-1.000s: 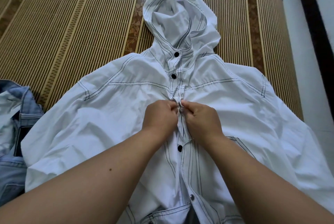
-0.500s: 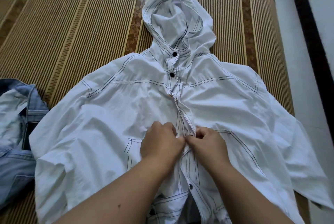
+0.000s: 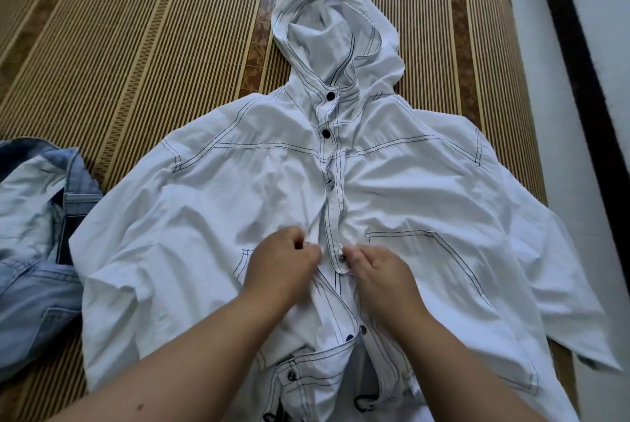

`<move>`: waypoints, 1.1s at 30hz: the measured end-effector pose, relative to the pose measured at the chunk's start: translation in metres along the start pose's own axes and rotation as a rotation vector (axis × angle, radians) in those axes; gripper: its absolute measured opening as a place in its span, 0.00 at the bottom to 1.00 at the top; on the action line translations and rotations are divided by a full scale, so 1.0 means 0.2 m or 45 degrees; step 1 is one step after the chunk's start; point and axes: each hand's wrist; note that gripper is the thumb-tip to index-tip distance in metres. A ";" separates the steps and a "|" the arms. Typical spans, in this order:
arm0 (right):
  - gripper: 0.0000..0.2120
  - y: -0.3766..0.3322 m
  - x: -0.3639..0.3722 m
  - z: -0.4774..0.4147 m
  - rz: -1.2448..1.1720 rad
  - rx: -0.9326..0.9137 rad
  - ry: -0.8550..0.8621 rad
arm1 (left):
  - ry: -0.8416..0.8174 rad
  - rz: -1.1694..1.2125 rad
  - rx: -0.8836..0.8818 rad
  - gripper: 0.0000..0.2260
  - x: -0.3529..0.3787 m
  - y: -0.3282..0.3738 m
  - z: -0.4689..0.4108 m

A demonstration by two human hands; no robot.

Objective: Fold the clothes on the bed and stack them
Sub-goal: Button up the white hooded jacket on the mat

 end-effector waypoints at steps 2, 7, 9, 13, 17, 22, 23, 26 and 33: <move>0.08 0.01 0.02 -0.01 -0.086 0.160 0.080 | 0.020 0.171 -0.074 0.12 -0.06 -0.02 0.02; 0.08 -0.03 0.07 -0.05 0.237 0.173 0.070 | 0.083 0.374 -0.156 0.09 -0.09 -0.01 0.06; 0.12 -0.05 0.09 -0.05 0.276 0.123 0.107 | 0.085 0.386 -0.180 0.11 -0.07 0.00 0.07; 0.11 -0.07 0.06 -0.02 0.203 0.007 0.262 | 0.083 0.357 -0.131 0.06 -0.04 0.02 0.08; 0.09 -0.08 0.02 0.06 -0.058 0.080 0.188 | -0.044 0.206 0.036 0.06 -0.02 0.02 0.12; 0.05 -0.08 0.00 0.12 -0.476 0.183 0.150 | -0.067 0.206 0.122 0.07 -0.01 -0.01 0.15; 0.03 -0.08 -0.01 0.13 -0.445 0.168 0.192 | -0.045 0.225 0.111 0.07 0.00 -0.01 0.16; 0.08 -0.09 -0.01 0.14 -0.369 0.108 0.244 | 0.017 0.287 0.071 0.05 0.01 0.00 0.17; 0.05 -0.11 0.01 0.16 -0.213 0.012 0.359 | 0.081 0.344 0.024 0.07 0.04 0.02 0.18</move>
Point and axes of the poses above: each hand's wrist, its own z-axis away from the middle knuckle, its own x-axis out of the palm, y = z × x, and after that the axes turned 4 degrees about y, right-handed
